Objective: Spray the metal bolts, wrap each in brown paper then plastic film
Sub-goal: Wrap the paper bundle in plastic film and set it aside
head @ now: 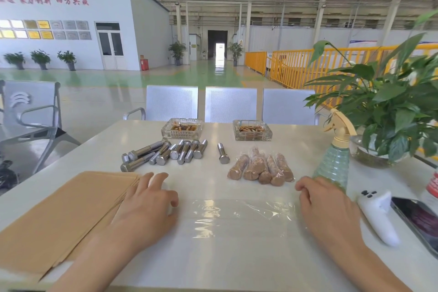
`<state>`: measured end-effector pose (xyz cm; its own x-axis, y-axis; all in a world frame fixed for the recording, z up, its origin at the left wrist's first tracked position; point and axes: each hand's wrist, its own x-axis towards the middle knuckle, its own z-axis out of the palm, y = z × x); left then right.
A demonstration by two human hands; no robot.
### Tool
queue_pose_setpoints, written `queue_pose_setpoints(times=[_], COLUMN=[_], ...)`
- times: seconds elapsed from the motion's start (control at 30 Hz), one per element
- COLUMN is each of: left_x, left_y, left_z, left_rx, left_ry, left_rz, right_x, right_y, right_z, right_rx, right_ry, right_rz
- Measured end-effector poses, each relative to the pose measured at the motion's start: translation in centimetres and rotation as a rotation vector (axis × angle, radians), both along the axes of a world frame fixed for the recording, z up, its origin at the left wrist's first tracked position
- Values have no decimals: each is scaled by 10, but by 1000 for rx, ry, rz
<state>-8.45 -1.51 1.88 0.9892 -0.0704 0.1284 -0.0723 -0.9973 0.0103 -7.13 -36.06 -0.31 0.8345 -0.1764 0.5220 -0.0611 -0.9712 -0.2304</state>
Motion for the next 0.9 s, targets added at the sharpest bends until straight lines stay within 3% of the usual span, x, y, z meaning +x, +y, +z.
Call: queue_pose_setpoints(times=[0.1,0.2,0.43,0.67,0.9], left_x=[-1,-2,-3,0,-3], left_y=[-2,-4,-10,-8,-3], left_z=[1,2,-1,-3,-6], left_rx=[-21,-48,-67,-83,-77], left_ry=[0,-18,-12,-3,-11], left_rz=[1,-9,-12,-19,-31], right_x=[0,1,12,16,17], right_y=[0,3,-13,-7,-3], right_z=[6,1,4,7,-2], right_rx=[17,-8,1,-38,-162], right_ry=[-27,88,325,314,177], right_rz=[62,167,66,-11,-42])
